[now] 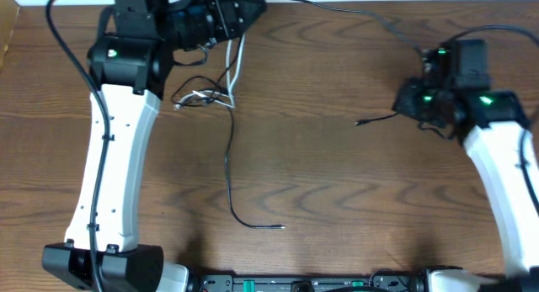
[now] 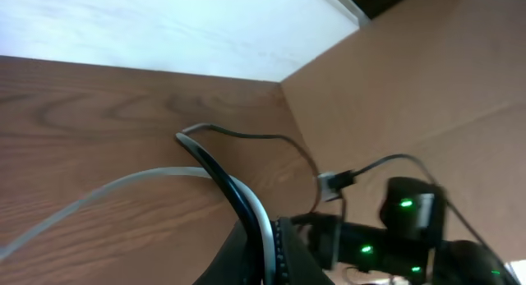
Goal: Untangle cables
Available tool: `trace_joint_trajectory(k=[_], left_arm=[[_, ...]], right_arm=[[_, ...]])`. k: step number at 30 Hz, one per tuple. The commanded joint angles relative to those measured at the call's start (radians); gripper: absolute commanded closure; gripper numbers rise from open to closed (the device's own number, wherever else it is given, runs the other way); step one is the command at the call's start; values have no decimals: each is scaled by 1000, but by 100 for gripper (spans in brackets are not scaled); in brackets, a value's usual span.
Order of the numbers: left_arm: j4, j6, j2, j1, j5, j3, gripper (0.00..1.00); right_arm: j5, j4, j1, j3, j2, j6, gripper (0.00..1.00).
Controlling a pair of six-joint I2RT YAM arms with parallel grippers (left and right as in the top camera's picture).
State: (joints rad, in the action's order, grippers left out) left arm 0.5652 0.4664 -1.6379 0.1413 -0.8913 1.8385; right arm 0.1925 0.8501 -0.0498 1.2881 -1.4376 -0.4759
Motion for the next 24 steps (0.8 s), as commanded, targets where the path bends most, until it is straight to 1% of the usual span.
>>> trace_joint_trajectory(k=[1,6,7,8,9,13,18,19,21,24], left_arm=[[-5,-29,-4,36,-6,9,91],[3,-37,-5,81,-6,9,89],[8,-51,-6,91,-6,9,89],[24,-100,-8,114,-5,9,89],[29,-121,-9,125,0,9,87],[66,-185,-9,174,71,7,68],[147,-370,-9,240,149,7,47],[170,-405,-9,251,181,7,44],[212,-451,-9,266,260,7,41],[252,-459,-9,272,407,6,40]], right_arm=[[-71,18,82,6,26,-68,99],[-82,64,170,6,1,-67,99],[-82,76,181,6,-5,-66,99],[-88,97,195,6,-16,-65,99],[-94,107,200,6,-22,-66,99],[-128,127,209,5,-37,-66,98],[-151,125,228,5,-38,-66,96],[-161,124,233,5,-38,-66,96],[-187,126,248,5,-38,-66,96],[-198,127,283,5,-38,-66,97]])
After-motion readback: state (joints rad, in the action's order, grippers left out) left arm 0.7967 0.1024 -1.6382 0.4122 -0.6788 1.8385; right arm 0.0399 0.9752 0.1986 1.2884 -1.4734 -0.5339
